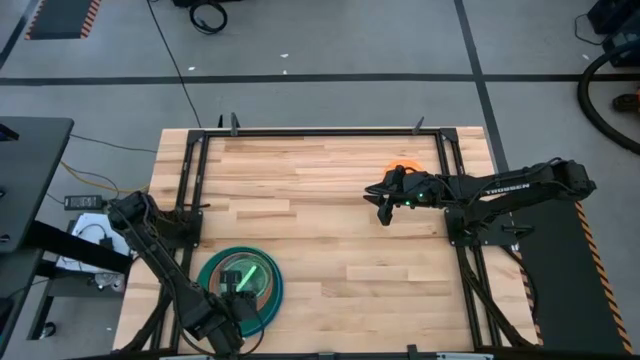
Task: Stack plastic plates
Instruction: Stack the light green plate on top of the light blue plate, then stack the orange plate on top of the light green plate
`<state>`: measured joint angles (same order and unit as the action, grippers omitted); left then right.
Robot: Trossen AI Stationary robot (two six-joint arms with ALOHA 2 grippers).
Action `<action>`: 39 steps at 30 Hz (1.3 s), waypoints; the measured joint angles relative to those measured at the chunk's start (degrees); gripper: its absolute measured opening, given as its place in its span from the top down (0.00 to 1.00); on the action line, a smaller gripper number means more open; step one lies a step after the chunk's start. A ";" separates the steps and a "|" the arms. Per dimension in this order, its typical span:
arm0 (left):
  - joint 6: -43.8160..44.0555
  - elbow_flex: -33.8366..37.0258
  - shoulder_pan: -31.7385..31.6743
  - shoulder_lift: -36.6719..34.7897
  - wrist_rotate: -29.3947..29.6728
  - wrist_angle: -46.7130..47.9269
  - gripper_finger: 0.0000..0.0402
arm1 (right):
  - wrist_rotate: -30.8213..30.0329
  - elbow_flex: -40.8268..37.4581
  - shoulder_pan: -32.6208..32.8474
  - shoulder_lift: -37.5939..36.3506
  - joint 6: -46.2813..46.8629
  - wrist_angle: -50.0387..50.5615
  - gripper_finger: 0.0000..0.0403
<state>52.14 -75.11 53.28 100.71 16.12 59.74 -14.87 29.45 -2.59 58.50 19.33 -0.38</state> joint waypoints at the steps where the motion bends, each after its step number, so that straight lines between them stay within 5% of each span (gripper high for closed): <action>1: 0.02 0.00 0.00 0.00 0.02 -0.44 0.94 | 0.00 0.00 0.00 0.00 0.00 -0.01 0.61; 15: 5.81 -0.02 -0.39 0.02 -1.04 -1.82 0.74 | 0.11 0.00 0.00 0.00 0.00 0.04 0.61; 23: 5.72 -0.02 -1.93 0.02 2.60 -2.18 0.72 | -2.57 0.00 -0.27 1.59 4.51 9.15 0.61; 39: 2.05 -0.04 -4.00 0.04 5.27 -2.14 0.72 | -14.86 1.95 0.33 18.56 8.11 24.62 0.62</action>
<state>54.19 -75.16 49.28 100.75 21.39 57.60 -29.73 31.40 -2.26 77.06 27.44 24.24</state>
